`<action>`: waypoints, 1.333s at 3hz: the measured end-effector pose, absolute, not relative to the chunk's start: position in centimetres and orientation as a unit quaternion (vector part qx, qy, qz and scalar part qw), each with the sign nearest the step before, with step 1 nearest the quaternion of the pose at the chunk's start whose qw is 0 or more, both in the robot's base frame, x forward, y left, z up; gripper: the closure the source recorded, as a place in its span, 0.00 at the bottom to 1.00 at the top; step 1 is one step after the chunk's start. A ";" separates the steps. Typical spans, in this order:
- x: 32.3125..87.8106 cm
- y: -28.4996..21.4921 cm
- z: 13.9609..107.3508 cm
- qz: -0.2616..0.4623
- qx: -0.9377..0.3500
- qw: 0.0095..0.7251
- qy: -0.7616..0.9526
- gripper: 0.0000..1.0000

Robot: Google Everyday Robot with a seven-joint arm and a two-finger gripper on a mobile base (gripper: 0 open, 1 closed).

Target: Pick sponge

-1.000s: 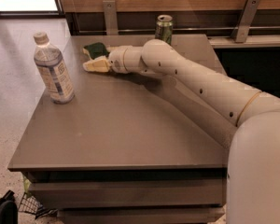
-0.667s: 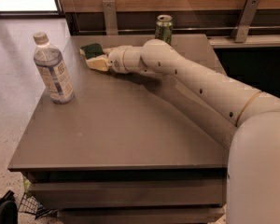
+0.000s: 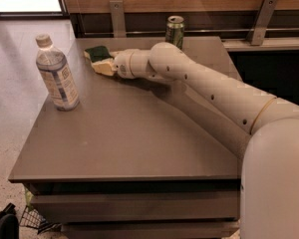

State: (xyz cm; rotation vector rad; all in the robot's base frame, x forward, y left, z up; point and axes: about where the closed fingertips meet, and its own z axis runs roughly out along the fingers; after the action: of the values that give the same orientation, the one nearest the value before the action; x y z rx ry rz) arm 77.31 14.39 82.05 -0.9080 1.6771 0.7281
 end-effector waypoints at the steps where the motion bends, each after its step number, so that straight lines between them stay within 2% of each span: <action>1: 77.3 14.2 82.2 0.309 -0.380 0.524 0.696 1.00; 2: 76.3 12.6 83.6 0.309 -0.384 0.530 0.690 1.00; 4: 71.5 5.1 89.5 0.282 -0.396 0.549 0.680 1.00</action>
Offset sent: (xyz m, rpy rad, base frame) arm -0.0279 -0.0679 0.0468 0.0104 -0.0607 -0.0009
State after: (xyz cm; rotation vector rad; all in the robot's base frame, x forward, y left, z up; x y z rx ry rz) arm 71.49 5.09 89.55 -0.9373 1.6102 0.6681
